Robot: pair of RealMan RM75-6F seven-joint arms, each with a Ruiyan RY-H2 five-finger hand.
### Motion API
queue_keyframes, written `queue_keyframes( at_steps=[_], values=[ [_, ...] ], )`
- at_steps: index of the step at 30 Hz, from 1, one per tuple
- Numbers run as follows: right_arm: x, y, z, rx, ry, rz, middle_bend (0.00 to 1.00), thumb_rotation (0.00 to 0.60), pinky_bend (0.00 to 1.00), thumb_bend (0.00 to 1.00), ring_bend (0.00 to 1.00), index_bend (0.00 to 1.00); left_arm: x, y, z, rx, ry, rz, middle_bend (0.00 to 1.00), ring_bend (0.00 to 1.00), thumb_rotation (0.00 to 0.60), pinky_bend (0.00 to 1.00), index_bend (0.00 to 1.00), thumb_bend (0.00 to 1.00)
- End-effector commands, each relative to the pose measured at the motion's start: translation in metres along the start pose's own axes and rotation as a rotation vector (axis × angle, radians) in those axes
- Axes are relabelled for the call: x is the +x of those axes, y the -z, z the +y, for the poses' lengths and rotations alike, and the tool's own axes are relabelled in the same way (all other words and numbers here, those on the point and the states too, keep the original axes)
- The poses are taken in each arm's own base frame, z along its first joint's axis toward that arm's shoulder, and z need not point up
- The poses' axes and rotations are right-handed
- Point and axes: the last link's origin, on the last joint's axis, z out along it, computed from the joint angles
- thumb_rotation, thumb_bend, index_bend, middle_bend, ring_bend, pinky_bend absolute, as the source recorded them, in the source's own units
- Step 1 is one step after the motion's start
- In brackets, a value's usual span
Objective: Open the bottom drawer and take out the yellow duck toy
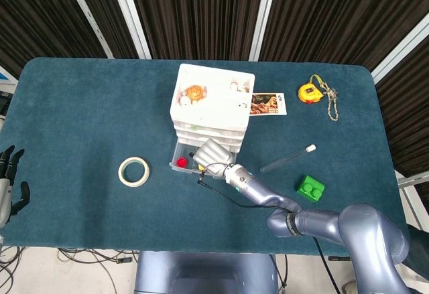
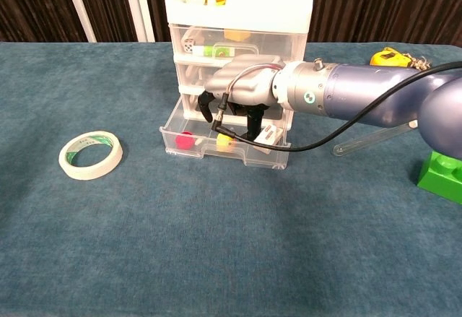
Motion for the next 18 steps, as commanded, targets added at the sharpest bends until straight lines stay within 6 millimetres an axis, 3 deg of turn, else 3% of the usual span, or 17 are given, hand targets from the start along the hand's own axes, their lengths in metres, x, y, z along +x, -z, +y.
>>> queue_keyframes(
  at_steps=[1,18],
  values=[
    [-0.003,-0.002,-0.001,0.009,0.007,-0.011,1.0,0.6,1.0,0.22,1.0,0.36,0.0,0.0,0.0,0.001,0.0,0.002,0.0,0.0,0.6,0.0,0.06,0.61],
    [-0.012,-0.016,-0.001,0.029,0.054,-0.029,1.0,0.6,1.0,0.23,1.0,0.36,0.001,-0.001,-0.001,0.013,0.001,0.008,0.0,0.0,0.6,0.0,0.06,0.61]
  ],
)
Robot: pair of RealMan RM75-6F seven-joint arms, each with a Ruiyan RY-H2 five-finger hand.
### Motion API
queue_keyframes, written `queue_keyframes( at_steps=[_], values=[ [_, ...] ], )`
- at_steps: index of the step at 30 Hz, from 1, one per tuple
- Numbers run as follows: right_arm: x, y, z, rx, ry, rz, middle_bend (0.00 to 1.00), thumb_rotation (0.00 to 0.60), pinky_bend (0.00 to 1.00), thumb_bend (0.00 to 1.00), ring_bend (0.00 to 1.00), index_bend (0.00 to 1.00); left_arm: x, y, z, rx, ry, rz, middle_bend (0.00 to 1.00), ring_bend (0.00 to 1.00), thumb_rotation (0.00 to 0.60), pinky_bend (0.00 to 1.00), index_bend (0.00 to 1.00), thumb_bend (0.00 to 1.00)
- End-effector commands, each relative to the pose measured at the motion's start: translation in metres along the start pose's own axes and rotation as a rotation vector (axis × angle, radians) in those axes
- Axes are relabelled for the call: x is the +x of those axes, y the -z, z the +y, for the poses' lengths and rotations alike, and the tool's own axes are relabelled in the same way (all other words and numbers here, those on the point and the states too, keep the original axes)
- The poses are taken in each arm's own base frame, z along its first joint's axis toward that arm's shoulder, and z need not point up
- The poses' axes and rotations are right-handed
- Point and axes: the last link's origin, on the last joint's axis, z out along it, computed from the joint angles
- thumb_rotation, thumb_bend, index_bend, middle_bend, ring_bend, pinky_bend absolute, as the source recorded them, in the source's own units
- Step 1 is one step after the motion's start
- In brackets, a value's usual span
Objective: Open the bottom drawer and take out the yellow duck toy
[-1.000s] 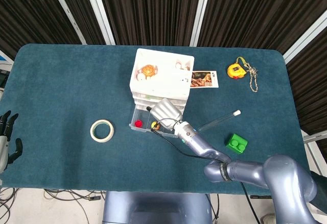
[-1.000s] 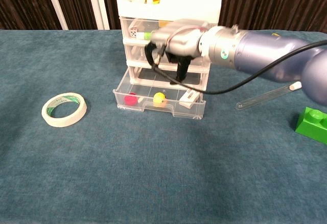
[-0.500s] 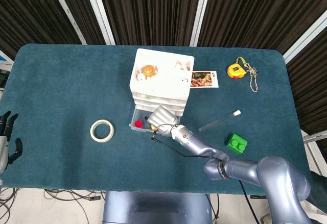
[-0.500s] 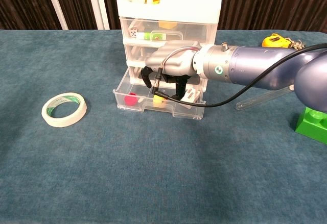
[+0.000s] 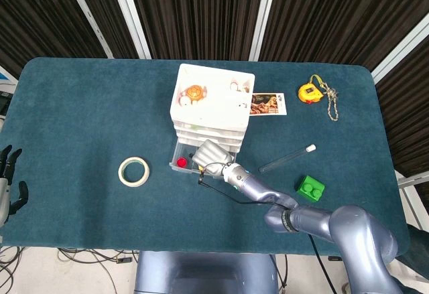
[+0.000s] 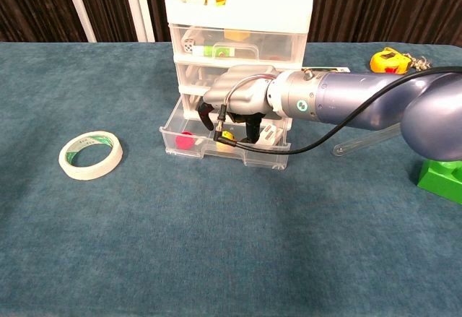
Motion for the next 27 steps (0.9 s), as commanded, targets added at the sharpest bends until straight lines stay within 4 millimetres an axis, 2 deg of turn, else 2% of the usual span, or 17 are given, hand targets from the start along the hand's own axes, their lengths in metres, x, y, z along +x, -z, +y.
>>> queue_keyframes(
  at_steps=[1,18,27],
  values=[
    [-0.001,-0.003,0.0,0.003,-0.004,-0.003,1.0,0.6,1.0,0.23,1.0,0.36,0.0,0.0,0.0,0.0,-0.001,0.002,0.0,0.0,0.6,0.0,0.06,0.61],
    [0.001,-0.012,-0.003,0.065,-0.004,0.018,1.0,0.6,1.0,0.23,0.99,0.39,0.001,-0.001,-0.001,0.011,0.003,0.003,0.0,0.0,0.6,0.0,0.06,0.61],
    [-0.001,-0.018,-0.003,0.068,-0.008,-0.003,1.0,0.6,1.0,0.3,0.99,0.45,0.001,-0.001,-0.002,0.014,0.003,0.003,0.0,0.0,0.6,0.0,0.06,0.61]
  ],
)
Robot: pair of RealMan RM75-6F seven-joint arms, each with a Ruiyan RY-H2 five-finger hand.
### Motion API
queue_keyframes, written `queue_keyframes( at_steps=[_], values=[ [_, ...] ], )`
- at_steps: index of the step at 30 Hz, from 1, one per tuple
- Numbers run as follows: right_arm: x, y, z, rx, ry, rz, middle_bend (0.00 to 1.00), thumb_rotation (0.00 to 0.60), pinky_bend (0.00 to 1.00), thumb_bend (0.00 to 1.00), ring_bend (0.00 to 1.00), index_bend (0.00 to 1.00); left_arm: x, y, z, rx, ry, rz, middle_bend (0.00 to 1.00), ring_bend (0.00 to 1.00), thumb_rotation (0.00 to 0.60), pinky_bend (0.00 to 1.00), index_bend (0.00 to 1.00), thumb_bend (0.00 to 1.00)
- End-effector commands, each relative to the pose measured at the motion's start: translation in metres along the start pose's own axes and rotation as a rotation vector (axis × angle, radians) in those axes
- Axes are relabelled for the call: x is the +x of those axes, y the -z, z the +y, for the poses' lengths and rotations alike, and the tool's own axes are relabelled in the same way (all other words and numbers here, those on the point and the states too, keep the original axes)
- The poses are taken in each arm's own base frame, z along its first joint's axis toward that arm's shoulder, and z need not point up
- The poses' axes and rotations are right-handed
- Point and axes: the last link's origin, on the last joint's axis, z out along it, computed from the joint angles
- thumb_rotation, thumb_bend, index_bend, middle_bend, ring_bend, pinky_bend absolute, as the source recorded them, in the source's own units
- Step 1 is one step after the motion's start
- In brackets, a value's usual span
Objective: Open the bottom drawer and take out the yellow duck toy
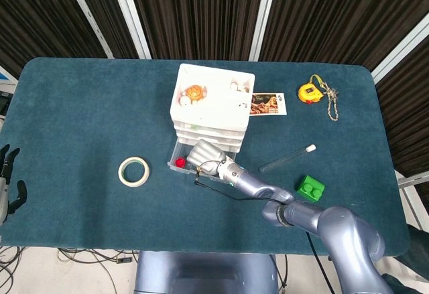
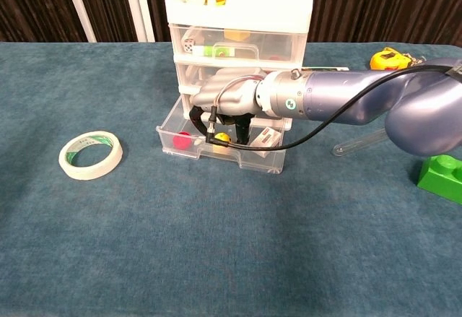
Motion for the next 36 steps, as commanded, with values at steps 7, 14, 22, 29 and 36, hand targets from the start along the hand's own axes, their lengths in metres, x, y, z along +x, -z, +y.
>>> queue_keyframes(
  at_steps=[7,14,22,29,36],
  values=[
    [-0.004,-0.003,-0.003,0.006,0.001,-0.019,1.0,0.6,1.0,0.31,0.99,0.48,0.0,0.0,0.0,0.002,0.0,0.001,0.0,0.0,0.6,0.0,0.06,0.61],
    [-0.005,-0.004,-0.004,0.005,-0.014,-0.014,1.0,0.6,1.0,0.31,0.99,0.49,0.0,0.0,-0.001,0.005,0.003,0.003,0.0,0.0,0.6,0.0,0.06,0.61],
    [-0.005,-0.005,-0.004,0.001,-0.011,-0.007,1.0,0.6,1.0,0.31,0.99,0.54,0.0,0.0,-0.001,0.008,0.005,0.001,0.0,0.0,0.6,0.0,0.06,0.61],
    [-0.003,-0.006,-0.004,-0.005,-0.014,0.008,1.0,0.6,1.0,0.31,0.99,0.55,0.001,0.0,-0.001,0.007,0.006,0.001,0.0,0.0,0.6,0.0,0.06,0.61],
    [0.01,-0.004,0.002,-0.022,-0.041,0.049,1.0,0.6,1.0,0.31,0.99,0.56,0.0,0.0,-0.001,0.006,0.007,-0.002,0.0,0.0,0.6,0.0,0.06,0.61]
  ],
)
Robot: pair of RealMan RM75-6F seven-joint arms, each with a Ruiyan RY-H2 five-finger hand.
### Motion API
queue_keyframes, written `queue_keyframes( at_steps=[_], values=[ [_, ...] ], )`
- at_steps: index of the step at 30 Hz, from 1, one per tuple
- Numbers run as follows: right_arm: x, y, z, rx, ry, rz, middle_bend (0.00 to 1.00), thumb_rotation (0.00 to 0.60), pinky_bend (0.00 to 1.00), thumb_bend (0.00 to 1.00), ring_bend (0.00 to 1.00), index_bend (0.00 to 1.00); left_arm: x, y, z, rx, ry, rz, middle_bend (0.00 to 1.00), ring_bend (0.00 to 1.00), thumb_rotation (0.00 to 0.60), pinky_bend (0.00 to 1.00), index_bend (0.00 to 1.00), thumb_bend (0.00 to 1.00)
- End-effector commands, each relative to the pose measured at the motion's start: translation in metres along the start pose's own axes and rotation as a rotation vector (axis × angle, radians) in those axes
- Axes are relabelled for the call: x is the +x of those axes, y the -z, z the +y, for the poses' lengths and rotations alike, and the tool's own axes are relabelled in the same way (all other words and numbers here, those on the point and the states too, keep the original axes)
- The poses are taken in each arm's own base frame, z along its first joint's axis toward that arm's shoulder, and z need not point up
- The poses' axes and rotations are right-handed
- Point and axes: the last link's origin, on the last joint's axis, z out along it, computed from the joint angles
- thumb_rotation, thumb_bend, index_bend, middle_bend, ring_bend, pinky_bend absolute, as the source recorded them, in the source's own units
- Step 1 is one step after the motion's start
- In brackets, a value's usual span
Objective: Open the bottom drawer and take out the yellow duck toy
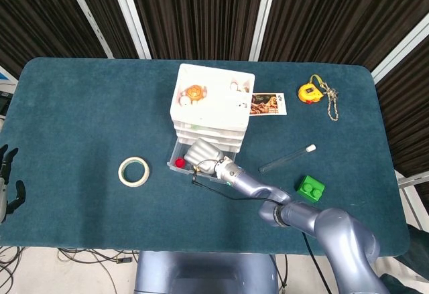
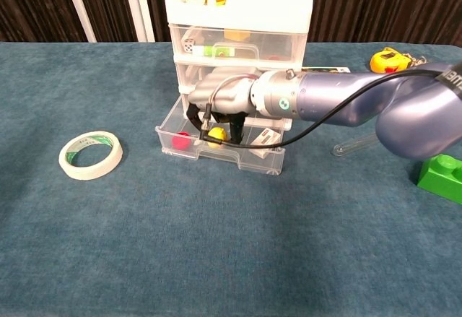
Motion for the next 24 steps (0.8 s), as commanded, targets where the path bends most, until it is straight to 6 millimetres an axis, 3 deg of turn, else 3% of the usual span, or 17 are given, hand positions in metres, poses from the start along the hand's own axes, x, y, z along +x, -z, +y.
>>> queue_keyframes(
  at_steps=[1,9,18,24],
  values=[
    [0.008,0.001,0.003,-0.006,-0.01,0.022,1.0,0.6,1.0,0.31,0.99,0.55,0.0,0.0,0.0,0.0,0.0,0.0,0.0,0.0,0.6,0.0,0.06,0.61],
    [0.03,0.018,0.012,0.003,-0.021,0.077,1.0,0.6,1.0,0.31,0.99,0.55,0.0,0.0,0.0,-0.001,0.001,-0.001,0.0,0.0,0.6,0.0,0.06,0.61],
    [0.037,0.07,0.032,-0.007,0.0,0.087,1.0,0.6,1.0,0.31,0.99,0.56,0.0,0.0,0.0,-0.001,-0.001,0.003,0.0,0.0,0.6,0.0,0.06,0.61],
    [0.038,0.104,0.061,-0.085,-0.022,0.102,1.0,0.6,1.0,0.31,0.99,0.57,0.0,0.0,0.0,0.0,-0.004,0.004,0.0,0.0,0.6,0.0,0.06,0.61]
  ],
)
